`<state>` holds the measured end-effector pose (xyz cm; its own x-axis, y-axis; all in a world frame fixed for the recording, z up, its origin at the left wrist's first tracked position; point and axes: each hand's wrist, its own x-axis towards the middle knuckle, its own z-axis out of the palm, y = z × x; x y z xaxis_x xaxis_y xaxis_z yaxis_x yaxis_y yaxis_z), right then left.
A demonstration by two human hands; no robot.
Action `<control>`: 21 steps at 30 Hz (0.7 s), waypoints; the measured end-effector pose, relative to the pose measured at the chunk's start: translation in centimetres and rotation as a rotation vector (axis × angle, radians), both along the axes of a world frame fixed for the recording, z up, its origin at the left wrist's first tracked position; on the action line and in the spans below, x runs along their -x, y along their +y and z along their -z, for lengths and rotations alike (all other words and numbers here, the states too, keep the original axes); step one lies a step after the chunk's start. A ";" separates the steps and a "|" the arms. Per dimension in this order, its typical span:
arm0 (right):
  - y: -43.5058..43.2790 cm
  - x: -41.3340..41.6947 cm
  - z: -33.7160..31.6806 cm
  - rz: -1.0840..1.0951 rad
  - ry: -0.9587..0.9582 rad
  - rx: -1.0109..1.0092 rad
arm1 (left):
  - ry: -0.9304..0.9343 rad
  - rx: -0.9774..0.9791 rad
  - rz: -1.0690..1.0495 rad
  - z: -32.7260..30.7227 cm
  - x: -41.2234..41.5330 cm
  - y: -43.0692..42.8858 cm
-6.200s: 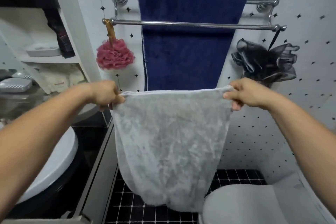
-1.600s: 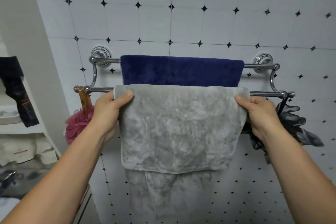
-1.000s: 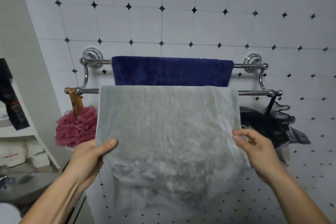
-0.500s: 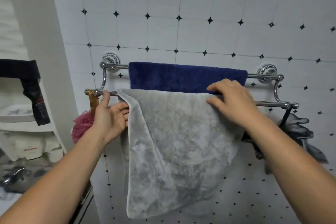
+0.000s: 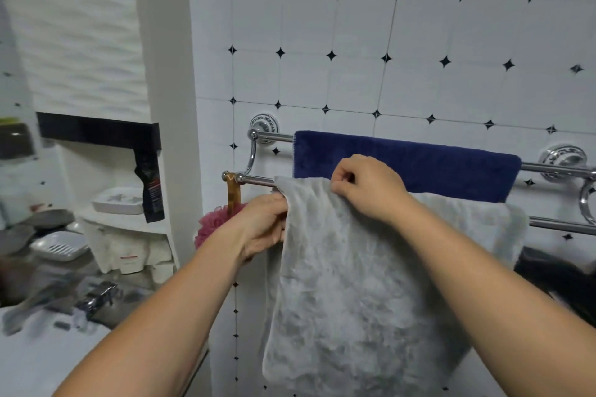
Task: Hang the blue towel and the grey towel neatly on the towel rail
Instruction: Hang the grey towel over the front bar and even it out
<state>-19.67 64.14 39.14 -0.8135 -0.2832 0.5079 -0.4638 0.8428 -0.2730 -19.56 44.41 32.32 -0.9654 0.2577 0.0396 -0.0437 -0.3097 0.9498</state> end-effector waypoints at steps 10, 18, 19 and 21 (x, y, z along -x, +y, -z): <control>2.5 0.5 -1.6 0.042 -0.100 0.078 | 0.008 0.199 -0.133 -1.9 0.1 -0.2; 4.1 0.6 -1.2 0.022 -0.150 0.133 | 0.139 0.144 -0.323 -2.7 -0.5 -0.4; 3.8 0.6 -0.9 0.000 -0.163 0.129 | 0.140 0.160 -0.307 -2.8 -0.6 0.0; 4.0 0.3 -0.7 -0.054 -0.190 0.168 | 0.098 0.139 -0.280 -3.1 -1.0 0.4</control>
